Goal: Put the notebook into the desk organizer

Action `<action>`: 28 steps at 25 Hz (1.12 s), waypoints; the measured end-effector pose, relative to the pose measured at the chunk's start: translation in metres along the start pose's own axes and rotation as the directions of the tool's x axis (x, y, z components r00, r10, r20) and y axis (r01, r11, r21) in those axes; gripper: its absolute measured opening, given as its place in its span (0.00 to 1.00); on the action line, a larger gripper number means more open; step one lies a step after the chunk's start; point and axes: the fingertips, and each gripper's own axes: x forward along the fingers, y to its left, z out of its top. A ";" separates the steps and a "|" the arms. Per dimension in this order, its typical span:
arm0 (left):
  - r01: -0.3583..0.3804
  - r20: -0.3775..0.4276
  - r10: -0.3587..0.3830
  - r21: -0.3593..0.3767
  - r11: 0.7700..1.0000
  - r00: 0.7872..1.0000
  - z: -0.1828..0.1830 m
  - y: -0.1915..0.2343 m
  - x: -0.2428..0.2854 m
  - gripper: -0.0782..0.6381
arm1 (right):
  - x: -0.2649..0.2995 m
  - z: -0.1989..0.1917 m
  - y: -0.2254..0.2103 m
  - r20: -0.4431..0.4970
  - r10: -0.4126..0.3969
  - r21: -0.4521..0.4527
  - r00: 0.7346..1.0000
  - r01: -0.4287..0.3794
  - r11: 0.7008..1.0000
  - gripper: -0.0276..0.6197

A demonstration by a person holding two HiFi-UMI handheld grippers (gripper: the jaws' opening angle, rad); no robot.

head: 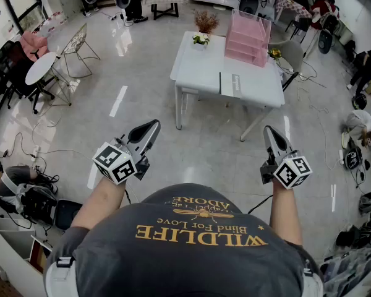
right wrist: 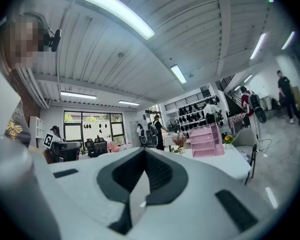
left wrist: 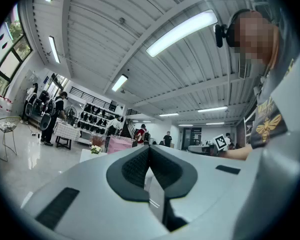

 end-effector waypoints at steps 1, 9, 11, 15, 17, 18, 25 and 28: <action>0.000 -0.002 0.000 0.000 1.000 1.000 0.000 0.001 0.000 0.11 | 0.000 0.000 0.000 0.001 -0.001 -0.001 1.000 0.001 1.000 0.04; 0.007 -0.014 -0.007 0.001 1.000 1.000 -0.002 0.004 -0.003 0.11 | 0.007 0.001 0.004 0.012 -0.004 -0.004 1.000 0.004 1.000 0.04; 0.006 -0.014 -0.006 0.000 1.000 1.000 -0.001 0.005 -0.003 0.11 | 0.010 0.002 0.005 0.014 -0.001 -0.003 1.000 0.001 1.000 0.04; 0.005 -0.010 -0.005 0.004 1.000 1.000 -0.001 0.008 -0.005 0.11 | 0.014 0.000 0.009 0.001 0.004 -0.021 1.000 -0.004 1.000 0.04; 0.008 -0.011 -0.008 0.010 1.000 1.000 -0.002 0.008 -0.004 0.11 | 0.014 -0.002 0.009 -0.010 0.006 -0.036 1.000 -0.006 0.999 0.04; 0.009 -0.011 -0.009 0.010 1.000 1.000 -0.003 0.007 -0.003 0.11 | 0.014 -0.002 0.008 -0.013 0.004 -0.039 1.000 -0.004 0.999 0.04; 0.018 -0.012 -0.018 0.004 1.000 1.000 -0.005 -0.007 0.011 0.11 | 0.012 0.002 0.003 -0.004 0.045 -0.043 0.999 -0.045 0.998 0.39; 0.010 -0.015 -0.010 0.006 1.000 1.000 -0.003 -0.015 0.019 0.11 | 0.009 0.008 -0.004 0.000 0.047 -0.068 0.999 -0.047 0.997 0.58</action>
